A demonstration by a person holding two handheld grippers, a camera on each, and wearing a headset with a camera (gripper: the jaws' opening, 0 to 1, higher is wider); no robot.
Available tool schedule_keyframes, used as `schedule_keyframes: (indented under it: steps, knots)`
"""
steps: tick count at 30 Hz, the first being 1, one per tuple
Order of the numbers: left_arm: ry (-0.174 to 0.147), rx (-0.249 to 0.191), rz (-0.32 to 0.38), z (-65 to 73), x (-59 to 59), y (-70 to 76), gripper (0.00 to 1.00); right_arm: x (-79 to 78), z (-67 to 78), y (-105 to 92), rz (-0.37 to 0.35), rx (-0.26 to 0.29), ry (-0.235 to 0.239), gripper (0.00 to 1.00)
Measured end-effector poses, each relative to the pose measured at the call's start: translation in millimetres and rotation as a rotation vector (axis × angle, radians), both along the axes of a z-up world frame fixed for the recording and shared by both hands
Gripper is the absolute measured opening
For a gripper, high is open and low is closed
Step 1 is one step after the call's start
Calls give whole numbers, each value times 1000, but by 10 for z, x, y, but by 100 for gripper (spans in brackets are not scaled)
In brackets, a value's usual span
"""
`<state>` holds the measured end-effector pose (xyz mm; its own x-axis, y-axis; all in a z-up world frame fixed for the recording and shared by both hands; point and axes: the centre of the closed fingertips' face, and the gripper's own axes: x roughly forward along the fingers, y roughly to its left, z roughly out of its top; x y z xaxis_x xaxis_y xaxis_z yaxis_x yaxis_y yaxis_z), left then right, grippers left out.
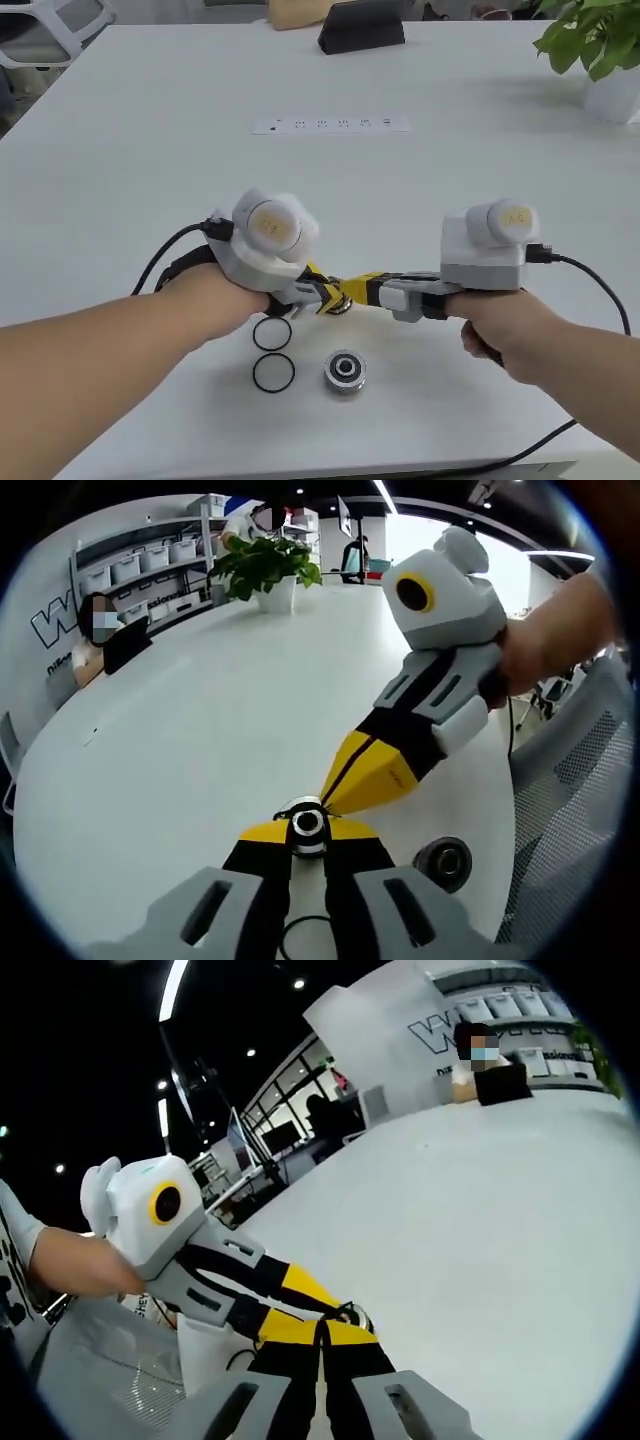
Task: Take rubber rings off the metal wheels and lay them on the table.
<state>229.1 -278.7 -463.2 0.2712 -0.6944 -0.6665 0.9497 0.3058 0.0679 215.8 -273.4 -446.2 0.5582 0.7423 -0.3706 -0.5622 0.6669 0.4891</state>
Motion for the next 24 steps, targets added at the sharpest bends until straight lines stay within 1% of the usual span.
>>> schedule_keyframes:
  steps: [2,5,6,8,13,18,21,24]
  knots:
    - [0,0,-1,-1,0,1,6,-24,24,8,13,20,4,0]
    - [2,-2,0,-2,4,-3,6,-27,28,-42,-2,42,17,0]
    - [2,-2,-1,-2,3,-3,6,-22,18,-50,-10,26,10,0]
    - [2,-3,1,-2,3,-4,6,-25,-11,-91,-16,6,10,0]
    - [-1,-10,7,-3,7,-4,7,-37,-46,-103,-35,-21,13,0]
    - [-3,-16,13,0,10,-4,7,-39,-58,-108,-42,-19,22,0]
    - [-12,-12,1,4,7,-6,7,-40,-48,-100,-39,-21,19,0]
    - [-3,-12,-9,6,-14,-7,8,-30,-46,-101,-36,-22,20,0]
